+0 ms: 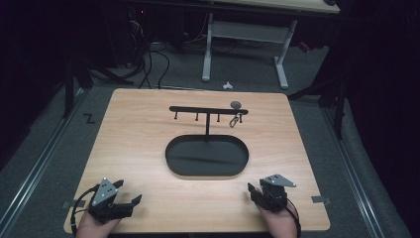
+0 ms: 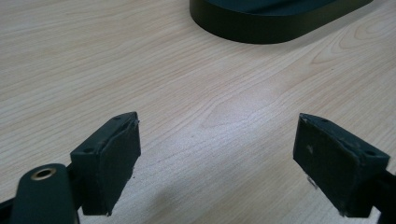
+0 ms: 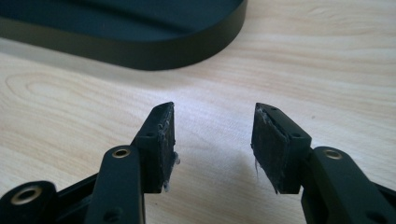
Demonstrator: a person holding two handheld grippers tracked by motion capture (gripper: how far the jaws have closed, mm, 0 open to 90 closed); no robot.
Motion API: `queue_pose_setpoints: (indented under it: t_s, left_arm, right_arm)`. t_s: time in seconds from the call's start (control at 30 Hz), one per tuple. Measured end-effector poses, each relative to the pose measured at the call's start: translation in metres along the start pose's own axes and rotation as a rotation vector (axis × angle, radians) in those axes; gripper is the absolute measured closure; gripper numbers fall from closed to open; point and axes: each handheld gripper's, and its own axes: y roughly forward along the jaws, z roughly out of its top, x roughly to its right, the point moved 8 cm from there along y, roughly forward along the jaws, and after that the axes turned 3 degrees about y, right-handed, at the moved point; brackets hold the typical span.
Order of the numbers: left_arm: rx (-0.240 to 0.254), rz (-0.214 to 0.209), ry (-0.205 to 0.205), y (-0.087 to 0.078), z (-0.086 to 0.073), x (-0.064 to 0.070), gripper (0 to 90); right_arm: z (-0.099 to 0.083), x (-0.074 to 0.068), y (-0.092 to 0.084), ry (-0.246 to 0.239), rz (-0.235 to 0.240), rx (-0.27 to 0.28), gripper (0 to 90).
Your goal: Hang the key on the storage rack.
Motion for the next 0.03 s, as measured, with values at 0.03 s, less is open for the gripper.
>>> queue_pose_setpoints:
  t_s: [0.03]
  left_arm:
    - [0.000, -0.001, 0.001, -0.0001, -0.0001, -0.0002, 15.4]
  right_arm:
    - [-0.0006, -0.0003, 0.0013, -0.002, 0.006, -0.007, 49.8]
